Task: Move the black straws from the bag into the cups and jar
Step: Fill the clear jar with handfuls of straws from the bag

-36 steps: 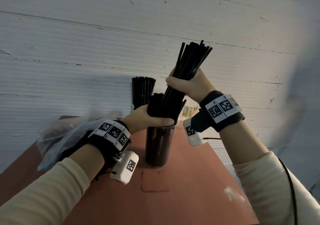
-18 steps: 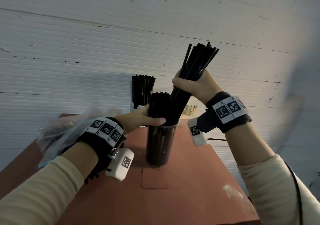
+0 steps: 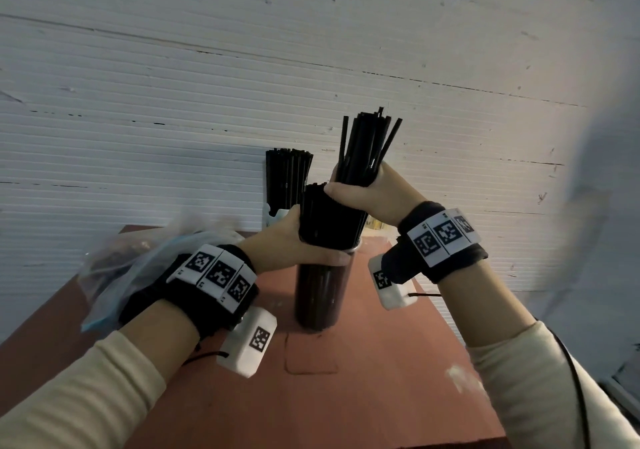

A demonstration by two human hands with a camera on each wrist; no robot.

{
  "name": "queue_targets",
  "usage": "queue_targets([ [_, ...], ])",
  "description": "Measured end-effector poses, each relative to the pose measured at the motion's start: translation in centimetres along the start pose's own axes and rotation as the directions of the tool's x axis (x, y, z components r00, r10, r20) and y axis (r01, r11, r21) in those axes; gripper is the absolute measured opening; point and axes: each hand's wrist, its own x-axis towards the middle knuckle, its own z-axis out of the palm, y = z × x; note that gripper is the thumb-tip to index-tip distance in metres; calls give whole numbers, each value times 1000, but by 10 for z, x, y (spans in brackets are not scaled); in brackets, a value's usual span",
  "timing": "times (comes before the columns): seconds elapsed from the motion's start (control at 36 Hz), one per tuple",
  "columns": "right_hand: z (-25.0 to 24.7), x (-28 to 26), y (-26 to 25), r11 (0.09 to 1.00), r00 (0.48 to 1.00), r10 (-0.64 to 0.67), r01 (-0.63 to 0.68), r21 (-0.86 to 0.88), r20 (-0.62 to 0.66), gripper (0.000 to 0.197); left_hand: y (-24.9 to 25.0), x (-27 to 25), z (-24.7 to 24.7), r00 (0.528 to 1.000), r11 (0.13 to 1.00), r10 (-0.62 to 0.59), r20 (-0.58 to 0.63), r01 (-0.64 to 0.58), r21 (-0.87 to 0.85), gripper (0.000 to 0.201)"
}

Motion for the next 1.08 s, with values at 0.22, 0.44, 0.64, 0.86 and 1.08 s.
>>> queue_targets([
  [0.22, 3, -12, 4, 996, 976, 1, -21, -91, -217, 66, -7, -7, 1, 988, 986, -104, -115, 118, 116, 47],
  [0.44, -3, -13, -24, 934, 790, -343, 230, -273, -508, 56, -18, 1, 0, 967, 973, -143, -212, 177, 149, 85],
  [0.64, 14, -9, -16, 879, 738, -440, 237, -413, -512, 28, -19, 4, 1, 961, 967, -159, -227, 198, 160, 89],
  [0.86, 34, -21, -1, 906, 765, -390, 218, -363, -513, 28, -20, 4, 1, 966, 976, -162, -204, 187, 113, 92],
  [1.08, 42, -39, 12, 916, 804, -350, 187, -355, -481, 27, -21, 3, 2, 963, 980, -152, -222, 176, 89, 91],
])
